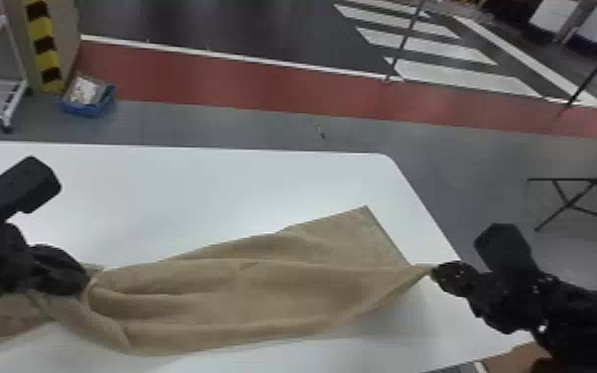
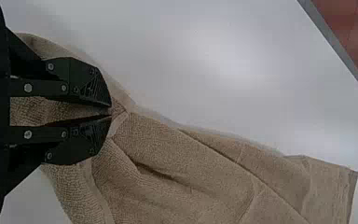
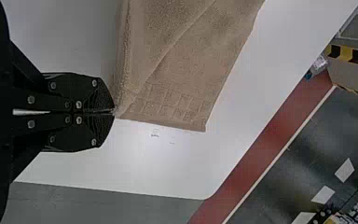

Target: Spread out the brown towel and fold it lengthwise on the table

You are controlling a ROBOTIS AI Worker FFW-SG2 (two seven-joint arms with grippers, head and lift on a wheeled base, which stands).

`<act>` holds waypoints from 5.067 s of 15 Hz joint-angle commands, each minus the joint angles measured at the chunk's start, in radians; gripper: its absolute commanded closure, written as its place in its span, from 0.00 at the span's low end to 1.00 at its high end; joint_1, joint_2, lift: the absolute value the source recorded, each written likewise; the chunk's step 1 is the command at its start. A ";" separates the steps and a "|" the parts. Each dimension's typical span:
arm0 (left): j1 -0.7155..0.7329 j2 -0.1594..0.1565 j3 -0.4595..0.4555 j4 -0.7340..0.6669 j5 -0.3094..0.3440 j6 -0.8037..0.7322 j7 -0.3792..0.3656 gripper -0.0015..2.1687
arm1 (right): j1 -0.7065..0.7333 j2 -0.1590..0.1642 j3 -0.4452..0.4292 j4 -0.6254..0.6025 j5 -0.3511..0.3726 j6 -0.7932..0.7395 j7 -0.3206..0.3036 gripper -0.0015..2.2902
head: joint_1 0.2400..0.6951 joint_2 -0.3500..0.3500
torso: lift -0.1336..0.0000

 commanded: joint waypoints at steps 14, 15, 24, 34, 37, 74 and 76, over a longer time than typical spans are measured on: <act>0.099 0.094 0.057 -0.113 -0.013 -0.012 -0.064 0.62 | 0.001 -0.015 -0.013 -0.011 -0.006 0.006 0.002 0.68 | 1.00 0.04 | 0.07; 0.100 0.096 0.066 -0.120 -0.008 -0.016 -0.067 0.67 | 0.001 -0.017 -0.017 -0.011 -0.006 0.006 0.000 0.68 | 1.00 0.03 | 0.07; 0.369 0.251 0.319 -0.323 0.055 -0.009 -0.117 0.38 | -0.016 -0.032 -0.005 -0.013 -0.015 0.019 0.000 0.68 | 1.00 0.08 | 0.07; 0.574 0.263 0.533 -0.459 0.085 0.006 -0.117 0.07 | -0.025 -0.038 0.009 0.007 -0.018 0.019 0.002 0.68 | 1.00 0.23 | 0.07; 0.672 0.218 0.589 -0.590 0.084 0.064 -0.117 0.07 | -0.041 -0.038 0.019 0.023 -0.026 0.019 0.002 0.68 | 1.00 0.22 | 0.07; -0.088 0.037 0.143 0.285 0.052 -0.457 0.294 0.00 | -0.058 0.003 0.056 -0.042 -0.008 0.104 -0.027 0.68 | 1.00 0.19 | 0.07; 0.011 0.116 0.184 0.179 0.064 -0.457 0.294 0.01 | -0.061 0.003 0.061 -0.033 -0.009 0.104 -0.027 0.68 | 1.00 0.21 | 0.07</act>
